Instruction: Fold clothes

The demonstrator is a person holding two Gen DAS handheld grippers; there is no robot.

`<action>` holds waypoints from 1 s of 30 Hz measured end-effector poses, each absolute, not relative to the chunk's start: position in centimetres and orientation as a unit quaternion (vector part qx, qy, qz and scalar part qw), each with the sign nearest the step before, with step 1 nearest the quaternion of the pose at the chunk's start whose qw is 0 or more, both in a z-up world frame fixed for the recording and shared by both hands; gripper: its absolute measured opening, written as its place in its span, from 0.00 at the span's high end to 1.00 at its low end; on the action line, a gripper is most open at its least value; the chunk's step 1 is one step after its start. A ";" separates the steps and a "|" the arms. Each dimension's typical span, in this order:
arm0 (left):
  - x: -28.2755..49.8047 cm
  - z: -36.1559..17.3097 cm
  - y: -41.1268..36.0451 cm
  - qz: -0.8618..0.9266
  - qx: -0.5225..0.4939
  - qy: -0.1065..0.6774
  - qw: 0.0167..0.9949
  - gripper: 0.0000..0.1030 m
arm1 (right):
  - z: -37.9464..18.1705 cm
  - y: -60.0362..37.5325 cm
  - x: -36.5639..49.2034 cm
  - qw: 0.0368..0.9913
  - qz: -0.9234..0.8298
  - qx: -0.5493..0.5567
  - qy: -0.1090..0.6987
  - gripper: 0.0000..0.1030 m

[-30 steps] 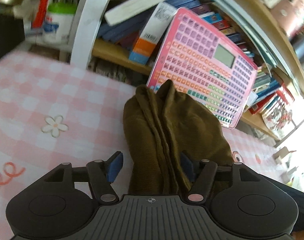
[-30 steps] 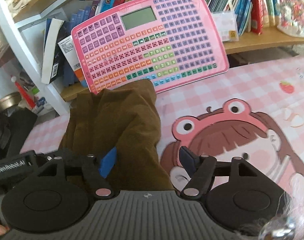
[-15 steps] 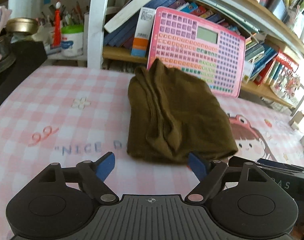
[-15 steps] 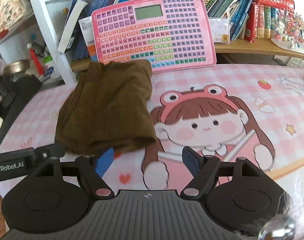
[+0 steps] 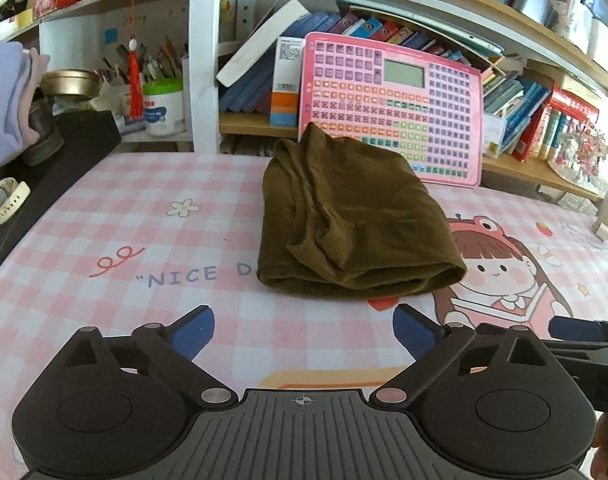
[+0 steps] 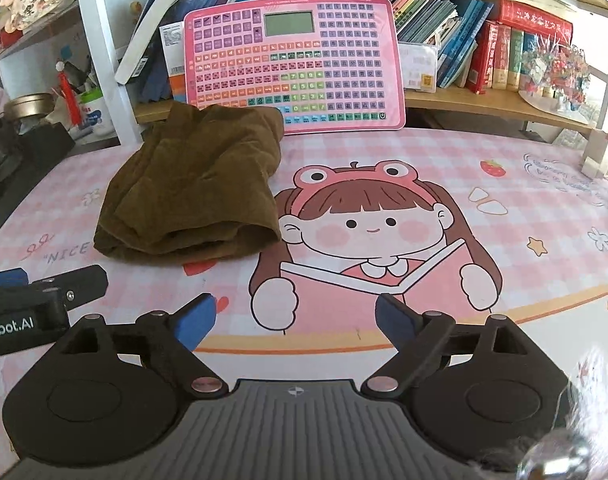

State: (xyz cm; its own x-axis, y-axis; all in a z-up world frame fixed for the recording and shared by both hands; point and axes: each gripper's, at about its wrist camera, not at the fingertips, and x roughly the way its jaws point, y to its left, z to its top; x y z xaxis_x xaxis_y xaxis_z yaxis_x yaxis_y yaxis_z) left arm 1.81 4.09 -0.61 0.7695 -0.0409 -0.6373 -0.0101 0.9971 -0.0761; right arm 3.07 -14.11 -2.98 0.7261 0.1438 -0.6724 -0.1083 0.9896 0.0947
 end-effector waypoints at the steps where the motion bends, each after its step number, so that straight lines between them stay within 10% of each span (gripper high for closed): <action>1: 1.7 -0.6 4.0 -0.007 -0.036 0.340 0.940 0.03 | -3.0 -14.1 3.0 0.929 0.068 0.023 0.364 0.14; 30: 1.6 -1.2 4.2 0.007 -0.031 0.354 0.935 0.00 | -3.3 -13.9 3.1 0.924 0.067 0.022 0.375 0.12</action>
